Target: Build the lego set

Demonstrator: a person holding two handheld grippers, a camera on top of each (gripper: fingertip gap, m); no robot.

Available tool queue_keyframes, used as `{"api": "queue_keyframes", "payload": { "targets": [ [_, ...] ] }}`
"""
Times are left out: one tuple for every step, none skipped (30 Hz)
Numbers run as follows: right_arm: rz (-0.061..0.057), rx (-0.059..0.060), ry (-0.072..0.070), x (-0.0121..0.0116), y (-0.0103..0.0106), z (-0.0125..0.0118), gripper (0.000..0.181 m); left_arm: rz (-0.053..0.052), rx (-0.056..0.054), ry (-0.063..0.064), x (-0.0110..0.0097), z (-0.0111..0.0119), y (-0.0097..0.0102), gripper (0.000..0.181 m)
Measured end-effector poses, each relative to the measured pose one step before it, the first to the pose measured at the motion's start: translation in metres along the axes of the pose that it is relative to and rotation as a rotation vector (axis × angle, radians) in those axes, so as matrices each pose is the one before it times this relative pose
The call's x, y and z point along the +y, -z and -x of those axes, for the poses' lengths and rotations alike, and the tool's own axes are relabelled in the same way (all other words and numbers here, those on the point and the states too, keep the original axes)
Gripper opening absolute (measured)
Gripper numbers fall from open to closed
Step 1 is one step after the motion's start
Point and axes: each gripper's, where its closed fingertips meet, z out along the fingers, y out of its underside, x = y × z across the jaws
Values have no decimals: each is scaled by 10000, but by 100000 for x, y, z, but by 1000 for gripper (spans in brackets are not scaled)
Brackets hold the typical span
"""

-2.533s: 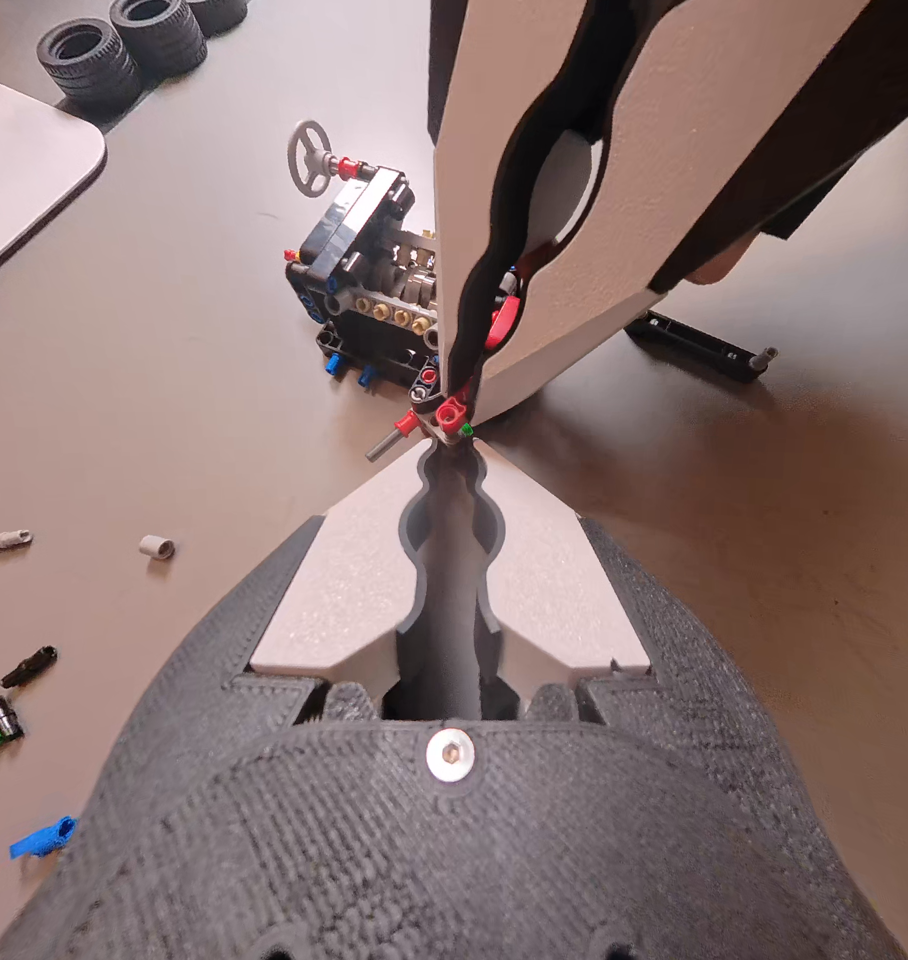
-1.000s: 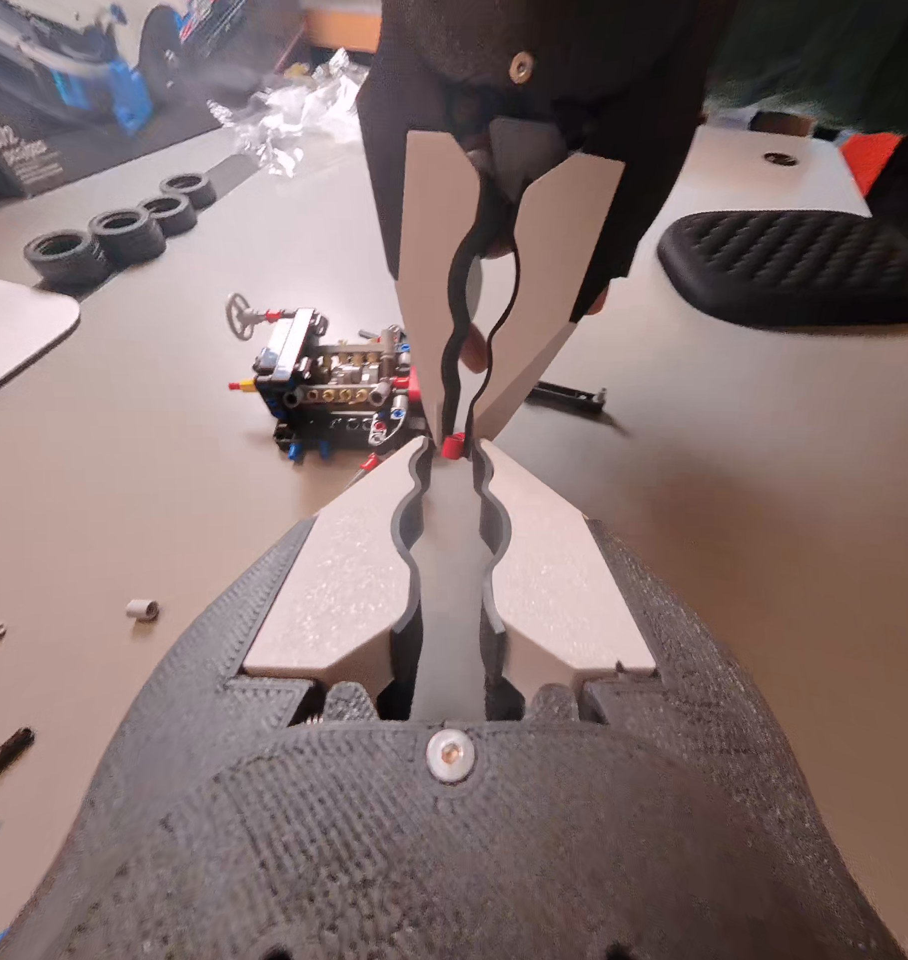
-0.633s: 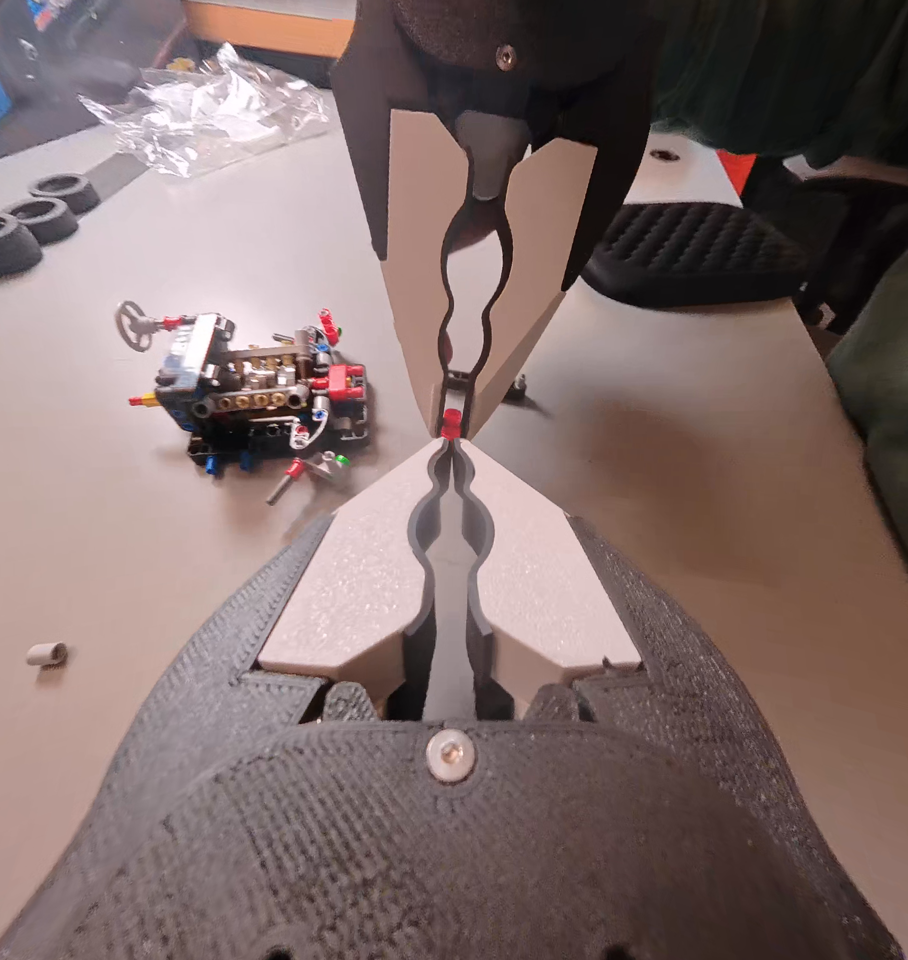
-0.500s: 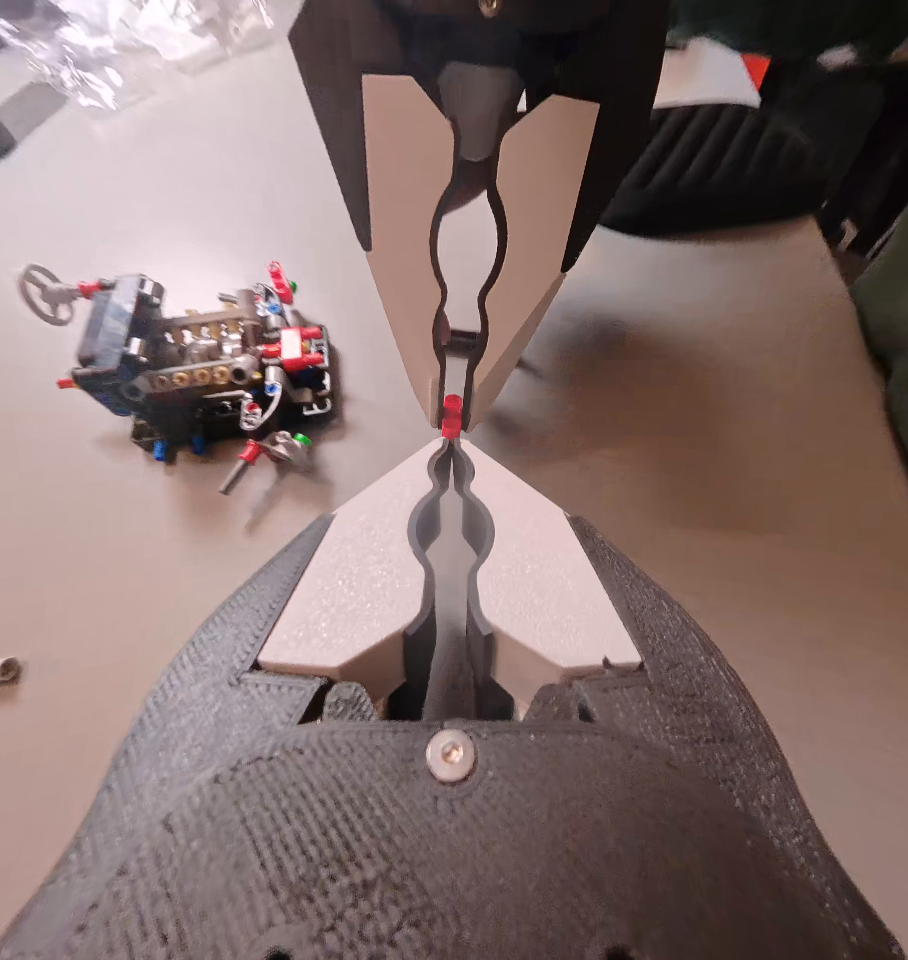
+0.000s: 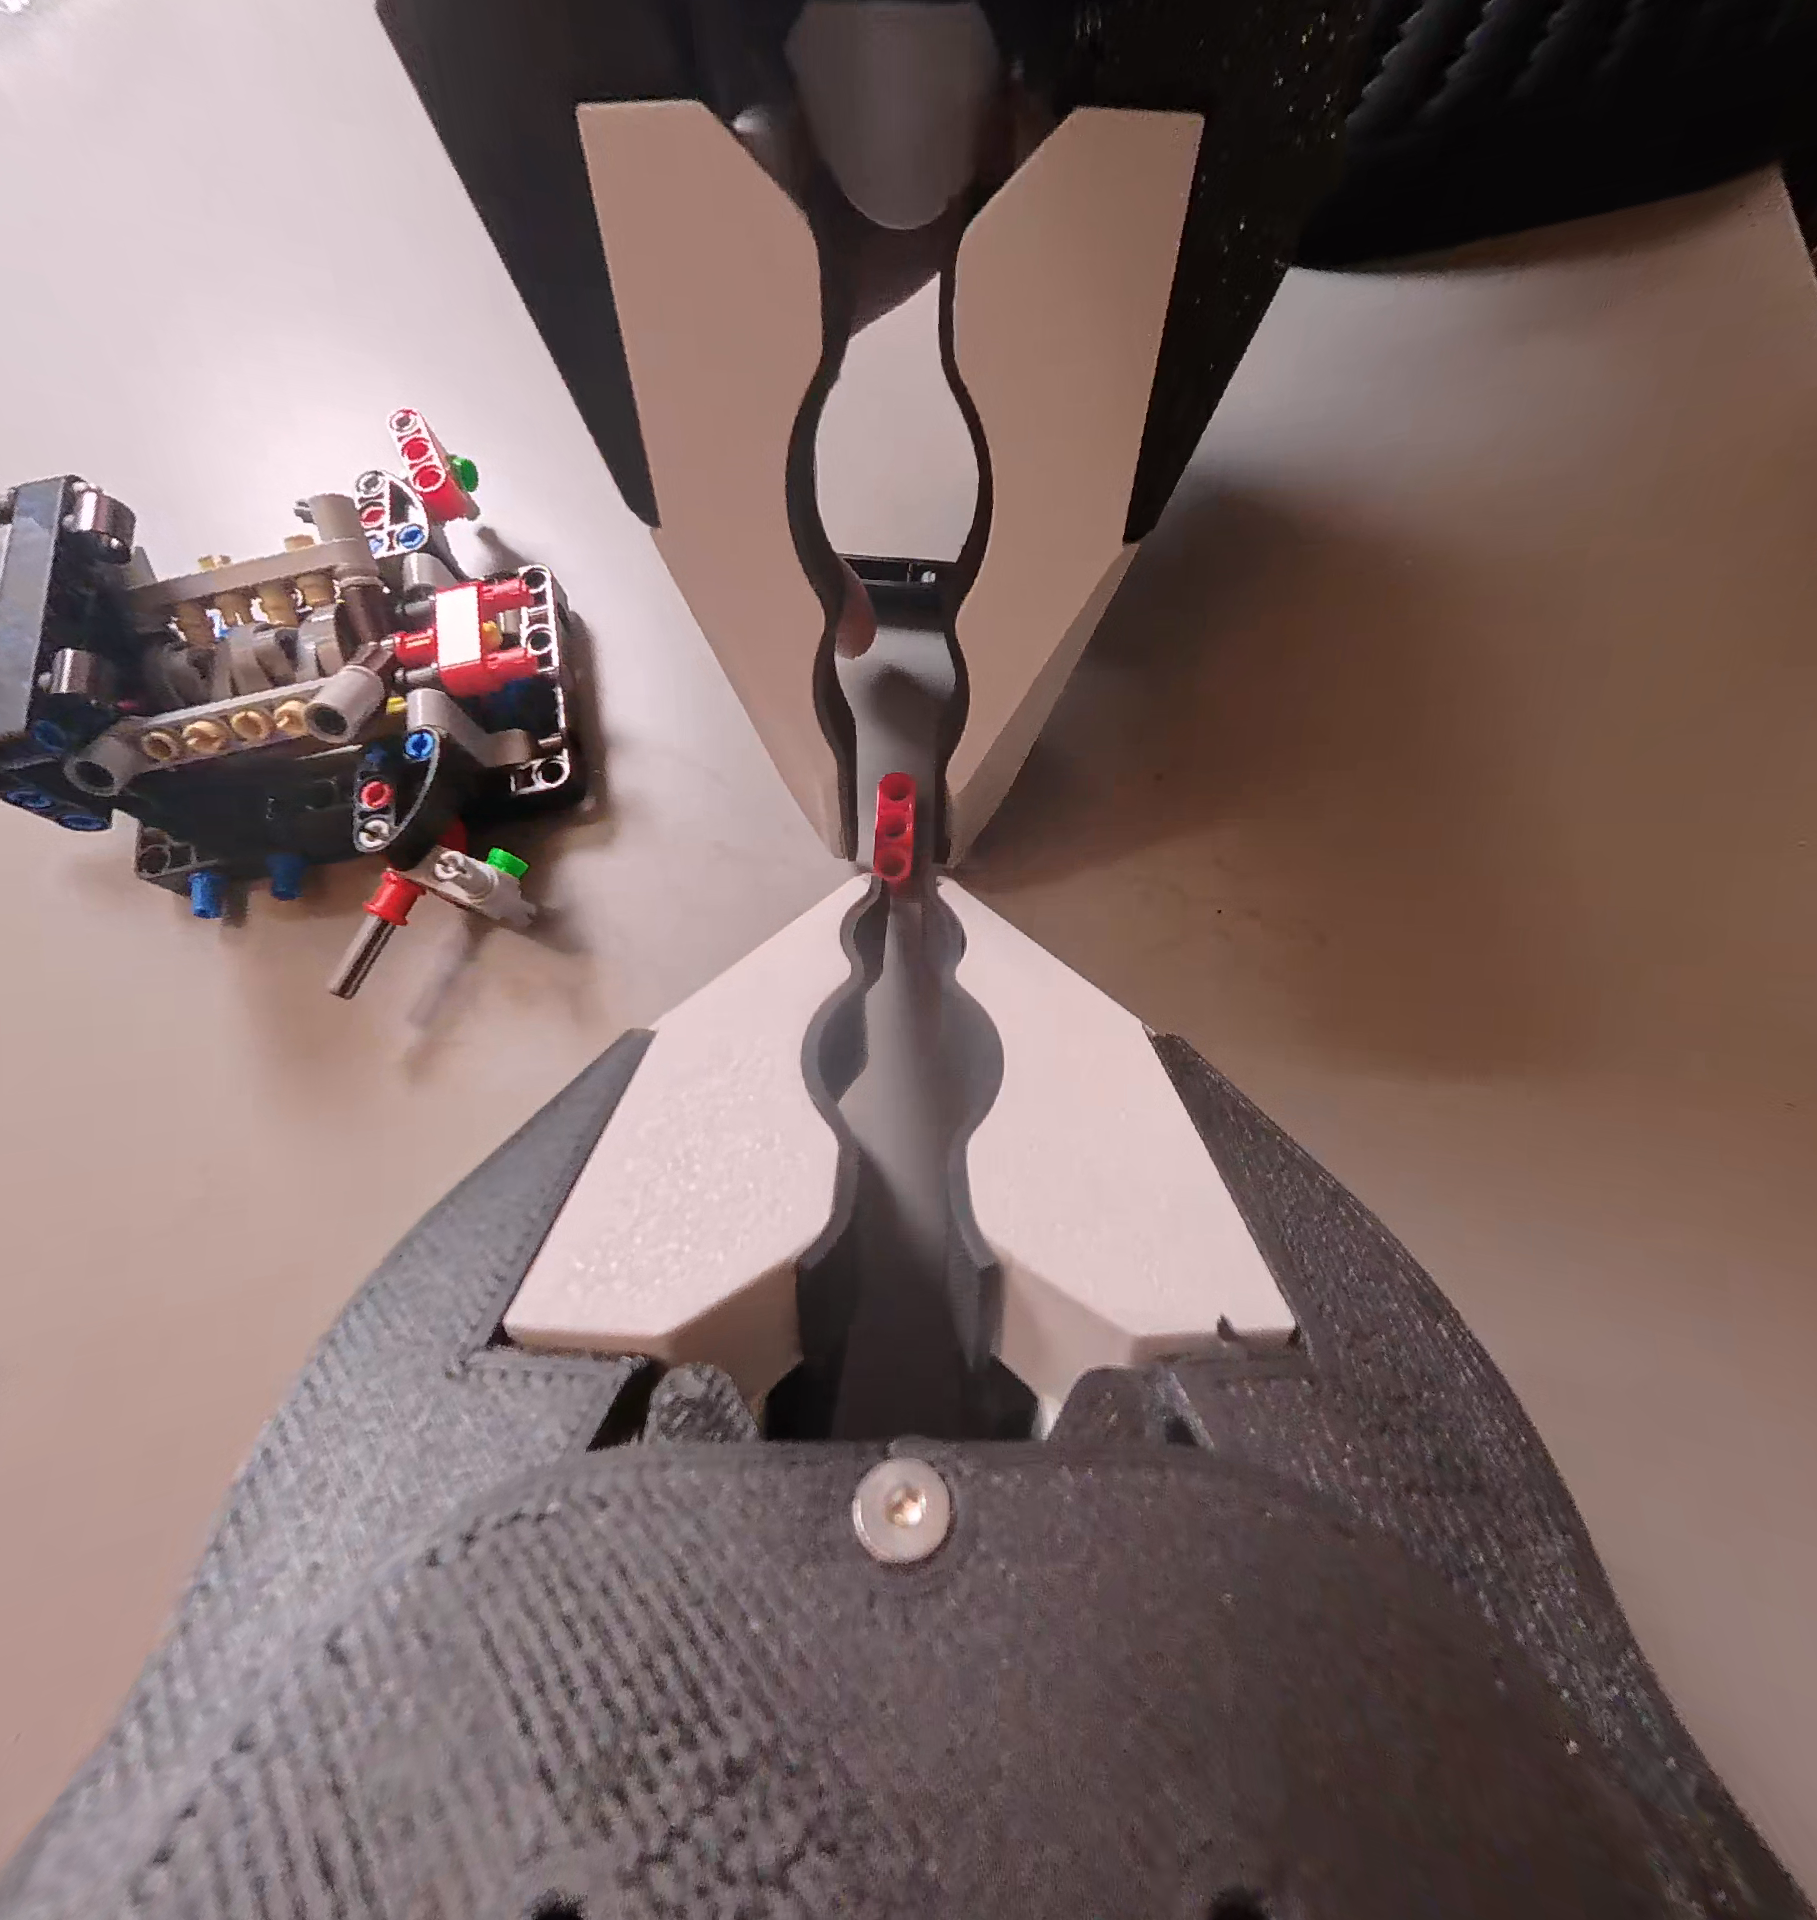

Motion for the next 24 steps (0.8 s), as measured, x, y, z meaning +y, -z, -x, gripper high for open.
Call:
{"api": "queue_keyframes", "payload": {
  "targets": [
    [-5, -11, -12, -36, -34, 32, 13, -6, 33, 22, 21, -4, 30, 5],
    [-2, 0, -5, -38, -59, 23, 13, 18, -7, 11, 67, 49, 62, 5],
    [52, -16, -6, 33, -71, 40, 13, 37, -66, 0, 101, 139, 70, 5],
    [22, 3, 4, -16, -61, -12, 13, 40, -61, -13, 109, 116, 92, 5],
    [11, -21, -1, -21, -51, 13, 13, 29, -56, 0, 101, 120, 91, 6],
    [17, -19, -12, 3, -49, 2, 13, 26, -60, 19, 112, 134, 90, 6],
    [11, -22, -13, -11, -33, -2, 12, 27, -38, 25, 93, 110, 81, 6],
    [17, -13, -24, 9, -11, -18, 10, 32, -66, 39, 99, 175, 81, 6],
    [26, 18, 1, 32, 3, -81, 6, 49, -103, 52, 131, 253, 83, 6],
    [17, -50, -17, 18, 7, 4, 6, 41, -96, 67, 120, 269, 90, 7],
    [12, -64, -57, 3, 10, 2, 6, 21, -83, 108, 111, 284, 92, 7],
    [-4, -58, -52, -18, 1, 3, 6, -7, -75, 144, 75, 291, 89, 7],
    [-12, -27, -27, -3, 0, -5, 6, -27, -43, 145, 51, 232, 84, 7],
    [-6, 3, 23, -4, -1, 7, 6, -45, 10, 117, 2, 138, 65, 7],
    [-1, 26, 43, 3, -9, 6, 6, -37, 14, 83, -1, 80, 45, 7],
    [2, 25, 29, 0, 0, 3, 6, -15, -17, 46, 6, 82, 20, 8],
    [1, 20, 1, 6, 4, -1, 7, 3, -14, 10, 12, 26, -4, 8],
    [5, 25, -8, 8, 16, -24, 9, 4, -13, -14, 0, 7, -4, 8],
    [13, 34, -3, 25, 13, -40, 9, 7, -17, -17, 7, 9, -13, 8],
    [11, 19, 2, 35, 20, -25, 10, 6, -13, -6, 10, 1, -9, 8],
    [-1, 11, 3, 5, 38, -1, 10, -2, 0, 2, -3, -1, -1, 8],
    [5, 5, 2, 1, 36, 10, 10, -4, 4, 12, 8, 7, -3, 8],
    [6, 2, 12, -20, 35, 19, 11, -4, 4, 11, -13, 2, 4, 8],
    [-10, 6, 17, -51, 53, 14, 11, 0, 0, 3, -1, -2, 0, 8]
  ]
}}
